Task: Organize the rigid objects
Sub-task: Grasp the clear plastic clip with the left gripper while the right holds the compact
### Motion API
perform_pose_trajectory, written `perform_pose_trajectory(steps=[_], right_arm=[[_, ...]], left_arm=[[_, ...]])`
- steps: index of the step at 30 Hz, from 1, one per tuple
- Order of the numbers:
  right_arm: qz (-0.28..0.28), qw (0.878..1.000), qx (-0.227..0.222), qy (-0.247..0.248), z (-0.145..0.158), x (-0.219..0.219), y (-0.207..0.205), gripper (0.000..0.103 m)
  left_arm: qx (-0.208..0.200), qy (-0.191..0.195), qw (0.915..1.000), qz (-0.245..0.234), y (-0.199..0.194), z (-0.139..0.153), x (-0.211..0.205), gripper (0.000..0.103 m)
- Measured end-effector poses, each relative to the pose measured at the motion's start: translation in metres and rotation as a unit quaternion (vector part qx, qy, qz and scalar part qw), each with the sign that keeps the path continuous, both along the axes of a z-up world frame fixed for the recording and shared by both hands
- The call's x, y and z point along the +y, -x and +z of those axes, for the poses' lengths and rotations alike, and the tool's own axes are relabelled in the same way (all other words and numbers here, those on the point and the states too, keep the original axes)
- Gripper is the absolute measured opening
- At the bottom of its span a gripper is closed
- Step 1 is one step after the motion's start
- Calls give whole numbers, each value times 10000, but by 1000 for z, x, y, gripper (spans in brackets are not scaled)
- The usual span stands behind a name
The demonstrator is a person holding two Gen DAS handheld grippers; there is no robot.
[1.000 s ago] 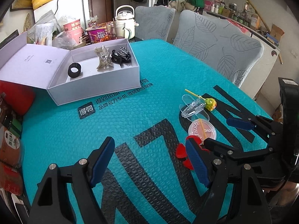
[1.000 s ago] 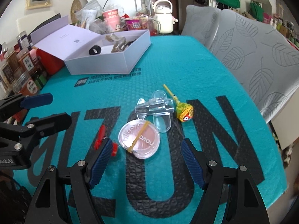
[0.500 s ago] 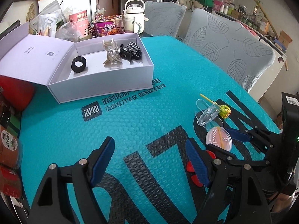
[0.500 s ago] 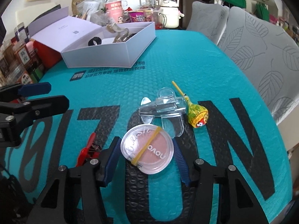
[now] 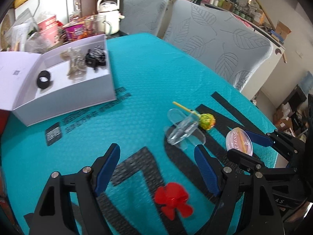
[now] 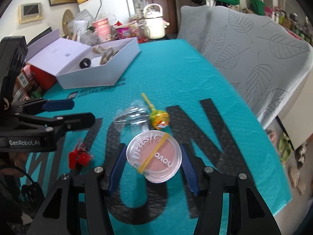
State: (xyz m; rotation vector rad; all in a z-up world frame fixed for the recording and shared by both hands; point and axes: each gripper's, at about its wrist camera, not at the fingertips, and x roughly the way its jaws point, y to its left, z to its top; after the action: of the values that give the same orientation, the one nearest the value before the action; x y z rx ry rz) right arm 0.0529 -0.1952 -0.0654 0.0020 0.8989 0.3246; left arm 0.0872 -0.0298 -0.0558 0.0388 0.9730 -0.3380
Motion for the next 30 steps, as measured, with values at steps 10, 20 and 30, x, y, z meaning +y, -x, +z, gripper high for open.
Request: perform_pose_trajectory(steps=[10, 20, 30], right_arm=[[-391, 9992, 61, 26, -4, -34, -9, 55], [-612, 9981, 93, -43, -8, -53, -18, 55], [-684, 9976, 63, -92, -7, -56, -17, 55]], left_arm=[[274, -165, 9987, -401, -22, -21, -48, 78], [219, -681, 9967, -394, -30, -38, -71, 78], [55, -528, 9976, -450, -24, -34, -69, 69]])
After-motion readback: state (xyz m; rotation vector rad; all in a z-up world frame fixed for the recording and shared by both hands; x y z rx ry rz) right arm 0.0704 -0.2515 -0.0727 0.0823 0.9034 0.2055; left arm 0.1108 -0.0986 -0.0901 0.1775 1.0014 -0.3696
